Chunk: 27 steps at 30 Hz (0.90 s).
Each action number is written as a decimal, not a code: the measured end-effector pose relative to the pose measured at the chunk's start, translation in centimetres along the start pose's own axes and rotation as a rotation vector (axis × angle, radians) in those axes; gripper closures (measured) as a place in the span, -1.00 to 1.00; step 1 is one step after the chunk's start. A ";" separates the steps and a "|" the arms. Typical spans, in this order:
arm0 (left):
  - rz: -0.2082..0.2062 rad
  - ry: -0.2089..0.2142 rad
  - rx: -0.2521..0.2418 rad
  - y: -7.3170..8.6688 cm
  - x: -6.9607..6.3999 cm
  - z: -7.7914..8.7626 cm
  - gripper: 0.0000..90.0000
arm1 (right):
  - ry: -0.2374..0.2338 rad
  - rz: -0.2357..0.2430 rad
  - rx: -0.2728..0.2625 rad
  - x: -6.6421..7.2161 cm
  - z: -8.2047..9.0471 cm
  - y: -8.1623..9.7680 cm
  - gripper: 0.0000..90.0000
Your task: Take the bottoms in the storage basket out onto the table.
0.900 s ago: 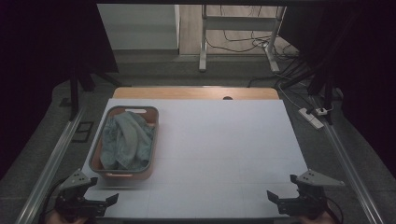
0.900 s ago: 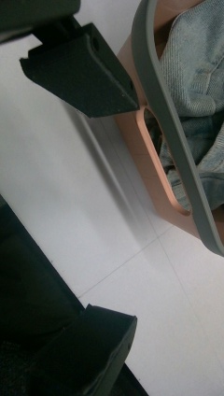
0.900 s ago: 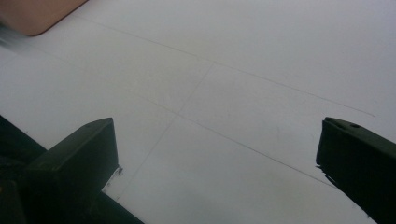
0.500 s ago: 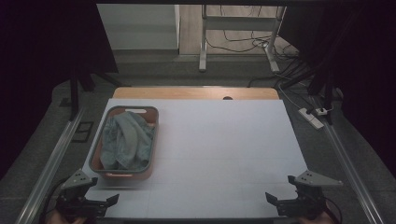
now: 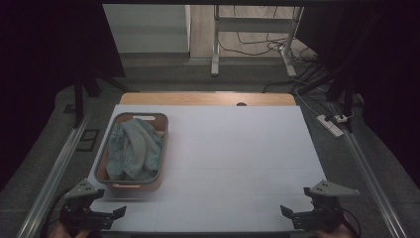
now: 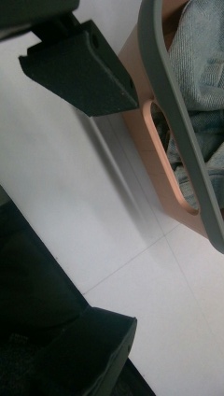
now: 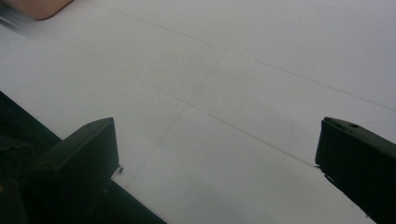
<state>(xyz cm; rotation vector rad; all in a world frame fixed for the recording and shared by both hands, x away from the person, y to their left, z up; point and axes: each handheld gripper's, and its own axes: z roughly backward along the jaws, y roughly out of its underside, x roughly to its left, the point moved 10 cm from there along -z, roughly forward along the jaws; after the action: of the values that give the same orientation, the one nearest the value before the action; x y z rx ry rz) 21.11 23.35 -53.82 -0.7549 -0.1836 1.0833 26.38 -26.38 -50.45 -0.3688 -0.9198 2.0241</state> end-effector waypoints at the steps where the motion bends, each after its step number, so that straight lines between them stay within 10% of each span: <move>1: 0.006 -0.001 0.002 0.0 0.1 0.0 -0.96 | -0.002 0.001 0.003 0.0 0.0 0.0 -1.00; 9: 0.015 -0.031 0.030 0.0 0.4 0.2 -1.00 | -0.010 0.012 0.034 0.2 -0.3 0.2 -0.96; 15: 0.030 0.037 0.012 -0.3 0.2 0.2 -1.00 | -0.015 0.005 0.029 0.1 -0.2 0.2 -0.96; 27: -0.059 0.004 -0.010 -1.0 0.3 0.0 -1.00 | -0.029 0.006 0.029 0.2 -0.2 0.2 -1.00</move>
<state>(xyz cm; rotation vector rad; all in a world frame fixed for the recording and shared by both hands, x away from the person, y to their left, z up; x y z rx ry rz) 21.99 23.36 -53.31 -0.7563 -0.2072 1.0253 26.25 -26.14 -50.74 -0.3280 -0.9072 2.0511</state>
